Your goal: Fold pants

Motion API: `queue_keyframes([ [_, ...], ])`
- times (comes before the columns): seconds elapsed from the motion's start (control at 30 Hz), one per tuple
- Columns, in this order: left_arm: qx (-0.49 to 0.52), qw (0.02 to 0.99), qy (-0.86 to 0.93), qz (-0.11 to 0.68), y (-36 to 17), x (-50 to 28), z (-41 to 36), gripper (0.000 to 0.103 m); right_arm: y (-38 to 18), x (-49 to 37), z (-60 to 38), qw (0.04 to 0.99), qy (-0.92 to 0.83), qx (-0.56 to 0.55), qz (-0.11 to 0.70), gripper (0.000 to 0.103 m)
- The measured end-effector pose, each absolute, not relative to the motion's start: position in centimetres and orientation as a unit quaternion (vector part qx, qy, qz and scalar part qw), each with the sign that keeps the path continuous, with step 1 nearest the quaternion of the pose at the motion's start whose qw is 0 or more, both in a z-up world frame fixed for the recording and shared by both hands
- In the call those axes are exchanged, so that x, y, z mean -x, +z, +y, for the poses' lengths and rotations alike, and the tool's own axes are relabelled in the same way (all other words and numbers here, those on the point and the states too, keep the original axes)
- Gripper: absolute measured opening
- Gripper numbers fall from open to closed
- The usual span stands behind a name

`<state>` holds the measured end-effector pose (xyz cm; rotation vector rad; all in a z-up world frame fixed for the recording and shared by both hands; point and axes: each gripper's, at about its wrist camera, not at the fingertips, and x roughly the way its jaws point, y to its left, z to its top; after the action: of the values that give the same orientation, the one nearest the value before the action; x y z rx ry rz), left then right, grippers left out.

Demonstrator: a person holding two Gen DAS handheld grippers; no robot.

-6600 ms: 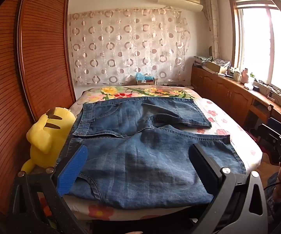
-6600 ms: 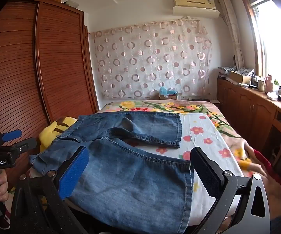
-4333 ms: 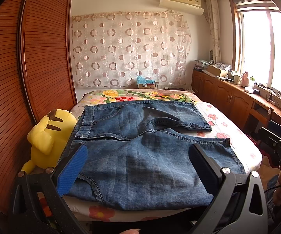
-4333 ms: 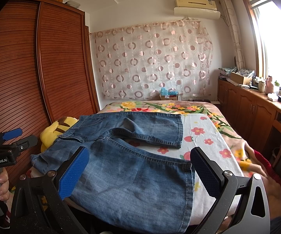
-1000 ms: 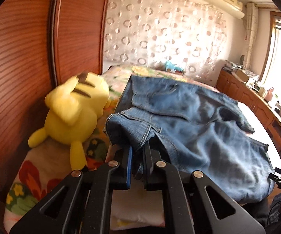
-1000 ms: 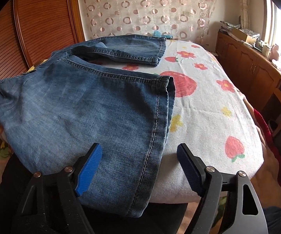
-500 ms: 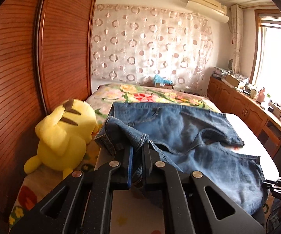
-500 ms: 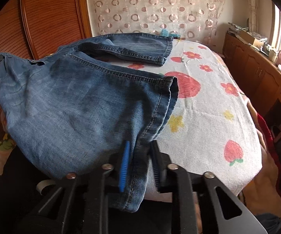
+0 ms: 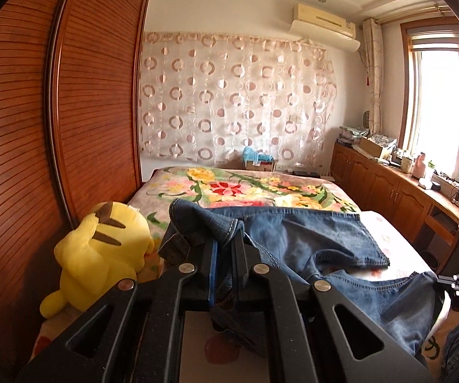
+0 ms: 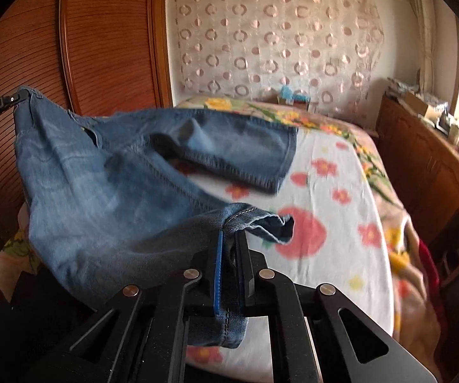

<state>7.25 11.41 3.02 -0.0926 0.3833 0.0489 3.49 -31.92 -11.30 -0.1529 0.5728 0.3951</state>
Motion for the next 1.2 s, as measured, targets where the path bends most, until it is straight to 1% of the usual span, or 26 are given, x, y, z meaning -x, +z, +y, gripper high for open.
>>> queue_keyframes([
  [0.1,0.043,0.981,0.022,0.188,3.2,-7.5,11.1,0.008,-10.2,-4.7,-31.2,0.941,0.196,0.081,0.264,0.007],
  [0.2,0.041,0.981,0.019,0.189,3.0,-7.6,10.8,0.008,-10.6,-6.5,-30.2,0.937,0.208,0.077,0.269,0.007],
  [0.43,0.030,0.980,0.013,0.198,2.2,-8.1,10.0,0.008,-15.4,-10.7,-28.3,0.917,0.213,0.082,0.327,0.007],
  [0.53,0.029,0.979,0.011,0.200,2.2,-8.2,9.6,0.008,-16.4,-11.6,-28.2,0.916,0.208,0.078,0.335,0.007],
  [0.6,0.028,0.980,0.010,0.199,2.4,-8.5,9.3,0.008,-16.0,-12.2,-28.5,0.918,0.207,0.067,0.332,0.015],
  [0.67,0.028,0.980,0.009,0.197,2.6,-8.8,9.1,0.008,-15.3,-12.2,-29.2,0.921,0.207,0.052,0.327,0.034],
  [0.73,0.026,0.981,0.007,0.194,3.0,-9.1,8.8,0.008,-14.4,-11.2,-30.5,0.927,0.200,0.038,0.314,0.041],
  [0.9,0.018,0.981,0.006,0.191,3.3,-9.8,8.1,0.008,-14.3,-8.4,-33.5,0.933,0.189,0.031,0.305,0.042],
  [1.2,0.018,0.981,0.011,0.194,3.2,-10.9,7.6,0.008,-17.8,-6.6,-34.4,0.915,0.206,0.028,0.345,0.042],
])
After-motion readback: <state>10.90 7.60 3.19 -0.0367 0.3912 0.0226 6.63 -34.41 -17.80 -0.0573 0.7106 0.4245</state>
